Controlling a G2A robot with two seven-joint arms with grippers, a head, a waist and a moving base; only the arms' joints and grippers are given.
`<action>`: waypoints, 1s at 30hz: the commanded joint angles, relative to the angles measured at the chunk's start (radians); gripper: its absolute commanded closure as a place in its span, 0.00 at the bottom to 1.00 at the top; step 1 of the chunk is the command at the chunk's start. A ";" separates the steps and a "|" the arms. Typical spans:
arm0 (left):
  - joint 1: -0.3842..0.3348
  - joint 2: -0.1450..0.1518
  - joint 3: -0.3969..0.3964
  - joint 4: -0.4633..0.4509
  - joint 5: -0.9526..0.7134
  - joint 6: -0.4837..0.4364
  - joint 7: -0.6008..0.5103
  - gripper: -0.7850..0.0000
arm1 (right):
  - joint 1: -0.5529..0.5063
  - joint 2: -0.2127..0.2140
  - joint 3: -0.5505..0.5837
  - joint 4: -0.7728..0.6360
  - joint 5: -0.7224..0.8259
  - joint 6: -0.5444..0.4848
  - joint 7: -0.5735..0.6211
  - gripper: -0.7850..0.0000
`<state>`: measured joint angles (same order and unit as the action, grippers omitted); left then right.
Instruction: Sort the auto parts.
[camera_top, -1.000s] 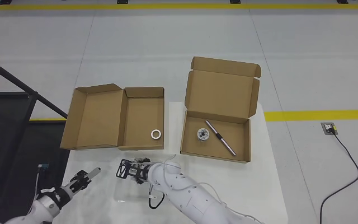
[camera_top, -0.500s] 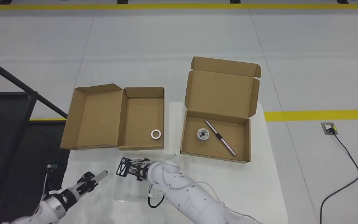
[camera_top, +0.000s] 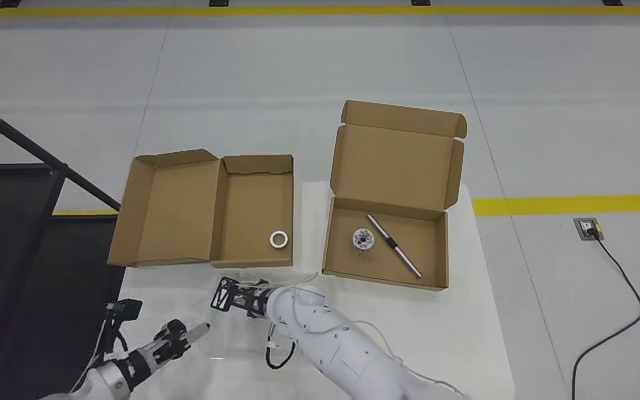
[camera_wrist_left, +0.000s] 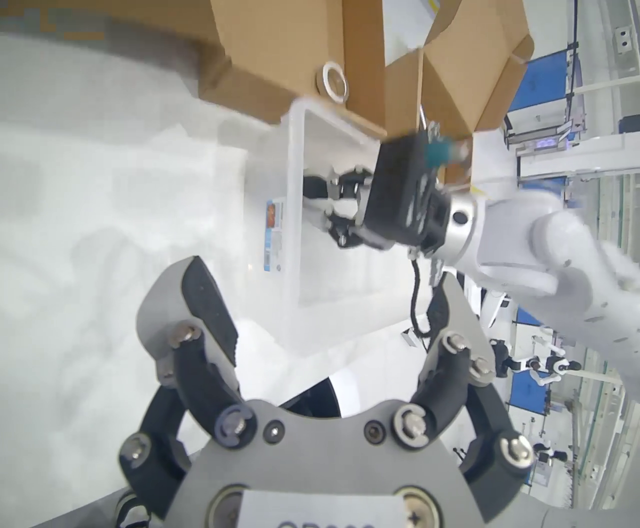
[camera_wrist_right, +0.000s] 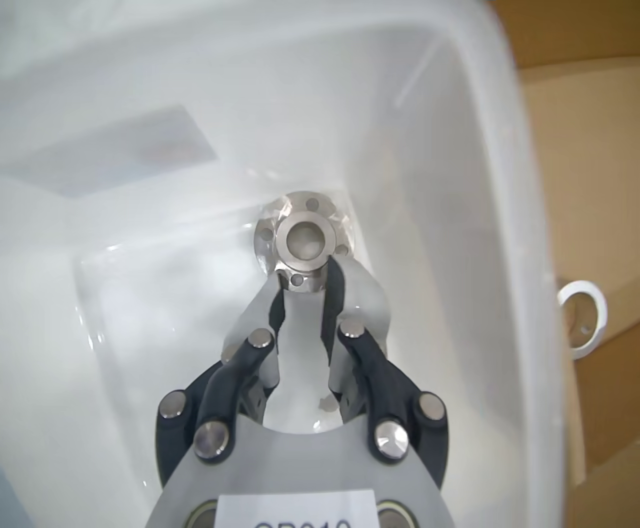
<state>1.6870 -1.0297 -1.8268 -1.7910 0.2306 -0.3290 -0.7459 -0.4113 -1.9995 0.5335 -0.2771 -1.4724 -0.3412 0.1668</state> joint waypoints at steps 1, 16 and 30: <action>0.000 0.000 0.012 -0.001 0.013 0.001 0.012 0.00 | 0.001 0.000 0.000 -0.003 -0.001 -0.002 -0.002 1.00; -0.016 0.007 -0.056 0.018 -0.050 0.023 0.053 0.00 | -0.018 0.004 -0.004 -0.007 -0.032 0.015 -0.057 1.00; -0.045 0.014 -0.142 0.117 -0.141 0.057 0.085 0.00 | -0.023 0.005 0.003 -0.019 -0.044 0.031 -0.075 0.64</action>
<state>1.6429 -1.0164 -1.9626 -1.6810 0.0972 -0.2714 -0.6592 -0.4350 -1.9949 0.5358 -0.2959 -1.5152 -0.3121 0.0938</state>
